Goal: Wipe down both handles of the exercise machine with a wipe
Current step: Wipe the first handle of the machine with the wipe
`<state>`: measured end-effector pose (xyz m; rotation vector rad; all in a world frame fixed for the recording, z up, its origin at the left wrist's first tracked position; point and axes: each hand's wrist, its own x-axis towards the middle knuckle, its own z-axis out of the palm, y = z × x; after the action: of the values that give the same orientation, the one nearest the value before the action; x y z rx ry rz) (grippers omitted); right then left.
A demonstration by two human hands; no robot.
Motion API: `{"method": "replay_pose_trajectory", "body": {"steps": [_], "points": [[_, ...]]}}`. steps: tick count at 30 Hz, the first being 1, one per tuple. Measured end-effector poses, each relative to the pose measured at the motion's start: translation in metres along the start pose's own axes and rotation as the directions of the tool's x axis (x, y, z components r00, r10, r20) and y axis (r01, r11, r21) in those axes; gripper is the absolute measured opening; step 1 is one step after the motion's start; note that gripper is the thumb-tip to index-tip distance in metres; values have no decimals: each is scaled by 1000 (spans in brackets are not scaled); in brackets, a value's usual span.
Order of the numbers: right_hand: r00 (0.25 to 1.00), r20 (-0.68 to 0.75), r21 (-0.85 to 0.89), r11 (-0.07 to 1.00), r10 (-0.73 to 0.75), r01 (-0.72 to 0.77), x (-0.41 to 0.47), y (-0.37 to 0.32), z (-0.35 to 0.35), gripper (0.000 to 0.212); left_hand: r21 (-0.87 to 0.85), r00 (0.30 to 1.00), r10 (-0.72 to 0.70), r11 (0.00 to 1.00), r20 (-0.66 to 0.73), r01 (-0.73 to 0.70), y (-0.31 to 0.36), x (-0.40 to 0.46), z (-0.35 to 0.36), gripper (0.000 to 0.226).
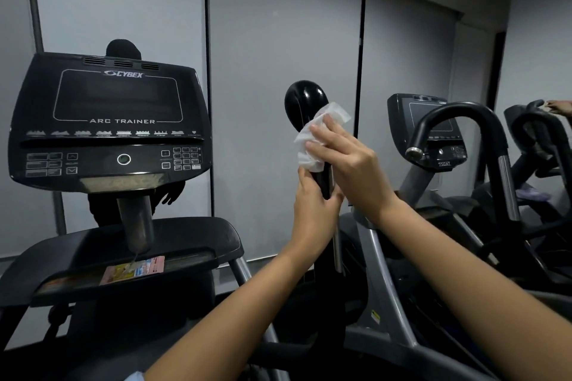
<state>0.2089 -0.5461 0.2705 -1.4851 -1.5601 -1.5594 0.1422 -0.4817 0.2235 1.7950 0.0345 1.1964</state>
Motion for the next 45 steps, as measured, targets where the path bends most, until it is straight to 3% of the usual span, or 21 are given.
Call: {"method": "replay_pose_trajectory", "body": {"steps": [3, 6, 8, 11, 13, 16, 19, 21, 25, 30, 32, 34, 36, 39, 42, 45], "points": [[998, 17, -51, 997, -55, 56, 10, 17, 7, 27, 10, 999, 32, 999, 12, -32, 0, -1, -1, 54], [1000, 0, -32, 999, -2, 2, 39, 23, 2, 27, 21, 999, 44, 999, 10, -44, 0, -2, -2, 57], [986, 2, 64, 984, 164, -164, 62, 23, 1, 30, 22, 999, 34, 999, 16, -34, 0, -2, -2, 58], [867, 2, 284, 831, 499, -479, 87, 26, 1, 28, 15, 999, 29, 999, 36, -29, 0, -2, -3, 59], [819, -131, 326, 804, 559, -497, 83, 18, -6, 30, 23, 999, 29, 999, 45, -30, -2, -2, -3, 59], [888, -258, 283, 909, 381, -307, 58, -8, -11, 29, 18, 999, 23, 1000, 49, -24, -3, 0, -3, 63], [983, -142, 45, 993, 118, -113, 31, -21, 0, 17, -35, 999, -24, 999, 41, 25, -2, 3, -3, 62], [998, -47, -79, 996, 44, -47, 31, -10, 7, 13, -37, 998, -40, 998, 46, 41, -2, 6, -5, 56], [998, 22, -22, 998, 64, -63, 61, 3, 1, 13, -74, 999, -42, 996, 25, 44, -2, 13, -6, 34], [923, 187, 28, 937, 337, -348, 117, 31, 8, 21, -124, 998, -67, 990, -11, 65, -4, 20, 0, 26], [855, 99, 91, 851, 509, -517, 126, 44, 12, 20, -129, 998, -60, 990, -9, 59, -5, 18, 1, 26], [781, -110, 163, 786, 615, -596, 119, 40, 7, 26, -136, 998, -60, 989, -8, 58, -6, 18, 2, 26], [821, -194, 147, 843, 538, -517, 98, 22, -6, 29, -131, 998, -51, 990, -22, 47, -7, 18, 2, 25], [945, 25, 132, 936, 327, -327, 60, -8, -20, 29, -126, 999, -46, 991, -23, 42, -5, 18, 2, 23], [959, 174, 106, 964, 223, -243, 45, -4, -22, 31, -134, 999, -44, 990, -18, 41, -1, 16, 1, 24], [981, 118, 82, 983, 156, -166, 53, 9, -16, 27, -130, 998, -56, 990, -15, 53, -2, 15, 0, 28]]}}
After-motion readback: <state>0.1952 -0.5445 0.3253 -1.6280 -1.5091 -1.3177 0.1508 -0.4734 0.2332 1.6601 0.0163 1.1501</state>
